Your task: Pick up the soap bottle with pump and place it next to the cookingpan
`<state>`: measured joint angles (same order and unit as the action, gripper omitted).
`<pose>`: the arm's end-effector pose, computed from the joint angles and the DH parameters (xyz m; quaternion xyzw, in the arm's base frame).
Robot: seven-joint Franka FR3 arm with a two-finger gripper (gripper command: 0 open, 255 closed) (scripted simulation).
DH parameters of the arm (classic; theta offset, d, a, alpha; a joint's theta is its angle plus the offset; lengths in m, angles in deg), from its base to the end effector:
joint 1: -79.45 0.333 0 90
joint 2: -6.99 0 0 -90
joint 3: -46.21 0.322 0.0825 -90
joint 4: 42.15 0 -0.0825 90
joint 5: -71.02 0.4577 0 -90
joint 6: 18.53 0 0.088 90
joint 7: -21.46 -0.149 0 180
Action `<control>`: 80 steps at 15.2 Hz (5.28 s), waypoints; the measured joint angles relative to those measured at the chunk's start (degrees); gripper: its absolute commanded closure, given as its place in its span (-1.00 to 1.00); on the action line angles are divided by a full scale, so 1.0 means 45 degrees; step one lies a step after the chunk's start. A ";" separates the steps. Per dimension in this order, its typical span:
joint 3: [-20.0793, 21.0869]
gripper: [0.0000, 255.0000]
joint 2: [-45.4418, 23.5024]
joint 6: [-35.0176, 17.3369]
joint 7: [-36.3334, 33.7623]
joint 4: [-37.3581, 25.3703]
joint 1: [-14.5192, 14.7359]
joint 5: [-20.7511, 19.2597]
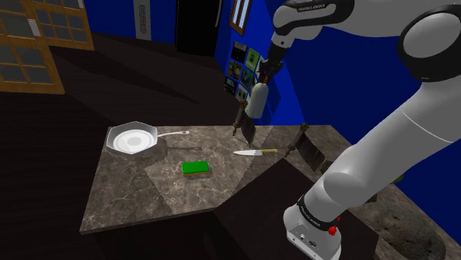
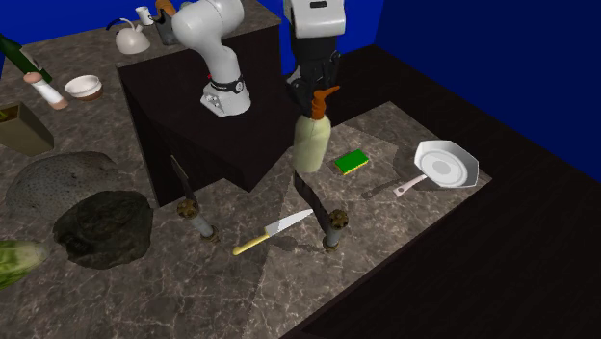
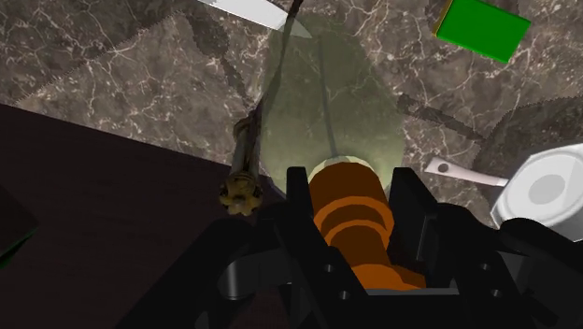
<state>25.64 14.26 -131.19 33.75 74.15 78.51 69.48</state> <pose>0.5549 -0.2253 0.4435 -0.9968 0.0748 -0.0294 0.0012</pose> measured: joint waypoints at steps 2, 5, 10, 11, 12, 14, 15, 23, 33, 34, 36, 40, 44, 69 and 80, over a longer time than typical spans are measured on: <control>0.0351 1.00 0.0046 -0.0044 -0.0616 0.0095 0.0261 -0.0009; 0.0910 1.00 0.0198 0.0049 -0.1590 0.0154 0.0665 -0.0044; 0.1800 1.00 -0.0004 -0.0071 -0.3128 0.0098 0.1345 0.0036; 0.1979 1.00 -0.0050 -0.0035 -0.3437 0.0020 0.1486 0.0053; 0.2163 1.00 -0.0153 -0.0074 -0.3757 -0.0045 0.1634 0.0078; 0.2452 1.00 -0.0270 -0.0054 -0.4272 -0.0174 0.1867 0.0097; 0.2642 1.00 -0.0375 0.0002 -0.4604 -0.0332 0.2023 0.0114; 0.3806 1.00 -0.1619 0.0222 -0.6791 -0.1766 0.3062 0.0178; 0.5001 1.00 -0.4216 0.1109 -0.9480 -0.5194 0.4515 -0.0068; 0.5062 1.00 -0.4542 0.1214 -0.9644 -0.5624 0.4618 -0.0099; 0.5204 1.00 -0.5269 0.1442 -1.0076 -0.6564 0.4899 -0.0191; 0.5455 1.00 -0.6751 0.2273 -1.0913 -0.8842 0.5535 -0.0392; 0.5630 1.00 -0.8819 0.3416 -1.1761 -1.2029 0.6349 -0.0650; 0.5657 1.00 -1.0854 0.1136 -1.2510 -1.1738 0.6923 -0.0877; 0.5624 1.00 -1.1224 -0.0474 -1.2602 -1.0498 0.6889 -0.0935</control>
<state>50.95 -36.25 -133.32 -22.95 26.91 109.51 65.28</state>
